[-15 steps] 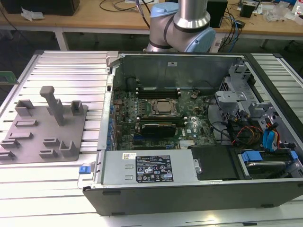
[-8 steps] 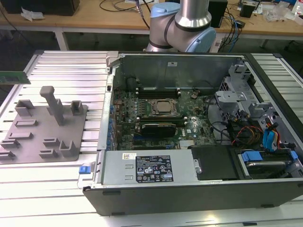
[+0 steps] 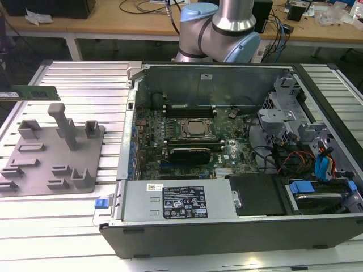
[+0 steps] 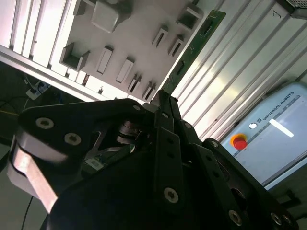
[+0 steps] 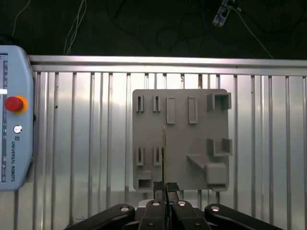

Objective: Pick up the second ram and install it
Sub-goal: 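Pick up the second ram and move it above second insertion slot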

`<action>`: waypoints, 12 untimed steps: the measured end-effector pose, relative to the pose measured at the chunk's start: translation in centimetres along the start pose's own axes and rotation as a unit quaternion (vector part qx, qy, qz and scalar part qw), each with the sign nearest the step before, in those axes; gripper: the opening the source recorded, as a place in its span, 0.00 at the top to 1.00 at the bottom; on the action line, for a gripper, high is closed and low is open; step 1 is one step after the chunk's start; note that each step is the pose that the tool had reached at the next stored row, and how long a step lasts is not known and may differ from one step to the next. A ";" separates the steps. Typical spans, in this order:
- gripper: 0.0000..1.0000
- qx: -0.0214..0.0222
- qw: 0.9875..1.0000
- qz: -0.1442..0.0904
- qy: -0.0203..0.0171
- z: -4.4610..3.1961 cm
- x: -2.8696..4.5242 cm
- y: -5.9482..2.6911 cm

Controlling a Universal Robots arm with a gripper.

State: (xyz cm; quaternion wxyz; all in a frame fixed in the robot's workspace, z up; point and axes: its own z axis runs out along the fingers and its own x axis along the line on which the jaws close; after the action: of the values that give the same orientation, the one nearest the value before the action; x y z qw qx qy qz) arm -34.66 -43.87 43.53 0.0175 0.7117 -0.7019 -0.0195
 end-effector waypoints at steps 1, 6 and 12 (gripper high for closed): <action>0.91 0.000 1.000 0.000 0.000 -0.01 0.00 -0.28; 0.91 0.000 1.000 0.000 0.000 -0.12 0.03 -2.39; 0.91 0.000 1.000 0.000 0.000 -0.21 0.05 -4.12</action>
State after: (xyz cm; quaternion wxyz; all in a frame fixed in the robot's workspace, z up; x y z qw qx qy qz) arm -30.53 -43.87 43.52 0.0175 0.7118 -0.7019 -0.0195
